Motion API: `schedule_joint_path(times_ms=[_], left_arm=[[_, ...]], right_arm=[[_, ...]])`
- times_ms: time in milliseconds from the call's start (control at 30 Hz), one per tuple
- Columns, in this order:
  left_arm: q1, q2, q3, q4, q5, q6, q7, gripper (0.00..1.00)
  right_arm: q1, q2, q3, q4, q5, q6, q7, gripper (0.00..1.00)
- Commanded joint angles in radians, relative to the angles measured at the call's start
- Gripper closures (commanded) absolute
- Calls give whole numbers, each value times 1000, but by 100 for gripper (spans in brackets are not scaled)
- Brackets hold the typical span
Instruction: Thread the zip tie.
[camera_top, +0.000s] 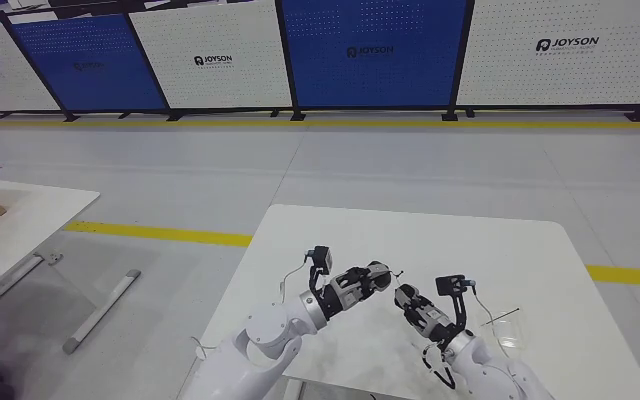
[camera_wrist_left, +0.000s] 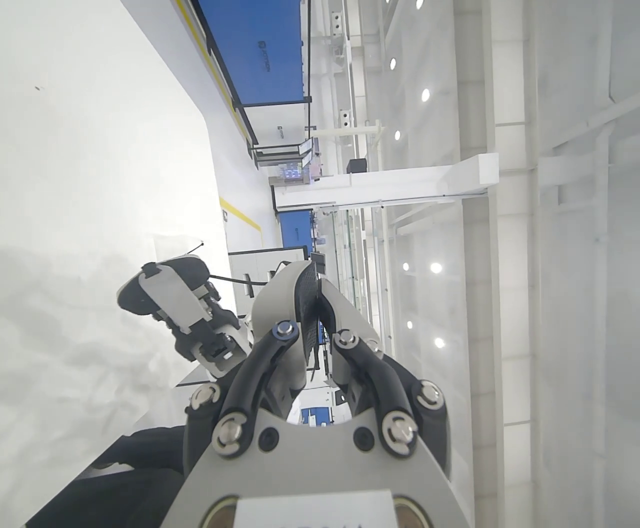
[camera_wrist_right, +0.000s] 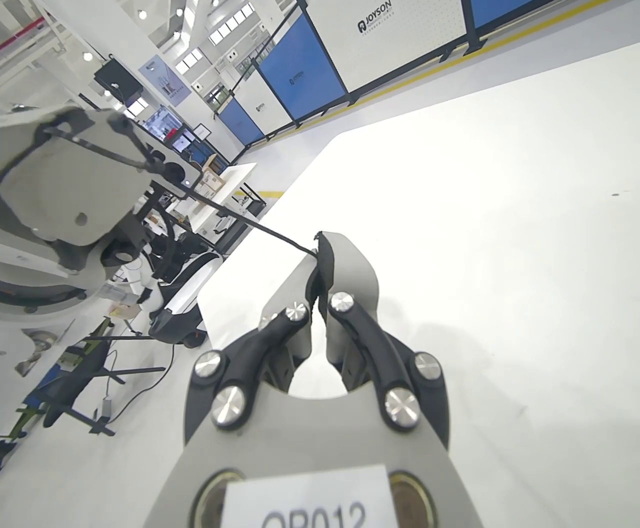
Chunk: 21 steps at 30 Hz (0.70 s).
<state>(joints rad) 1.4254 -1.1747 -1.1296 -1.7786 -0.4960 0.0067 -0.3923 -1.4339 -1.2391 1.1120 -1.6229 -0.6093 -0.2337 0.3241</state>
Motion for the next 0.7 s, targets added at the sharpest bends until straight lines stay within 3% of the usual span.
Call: schedule_joint_path(times_ms=[0,400,433,467,500,667], left_arm=[[2,0,-1,-4,-2,-3,-2,100],[4,2,-7,-6,-6,-10,-5,100],[4,2,-7,-3,-6,-7,-3,100],[2,1,-5,1,-8,-2,3,100],[-1,1,-4,5,-8,-3,5,100],[-10,-1,-3,35,-22,-2,14,100]], right_arm=[[1,0,-1,1,0,0,0,100],[5,-1,-5,4,5,0,0,100],[5,-1,-6,5,9,-2,0,96],[6,-1,-6,6,15,-3,3,58],[7,-1,-6,5,19,-4,4,0],[-17,1,25,-24,66,-32,-41,0]])
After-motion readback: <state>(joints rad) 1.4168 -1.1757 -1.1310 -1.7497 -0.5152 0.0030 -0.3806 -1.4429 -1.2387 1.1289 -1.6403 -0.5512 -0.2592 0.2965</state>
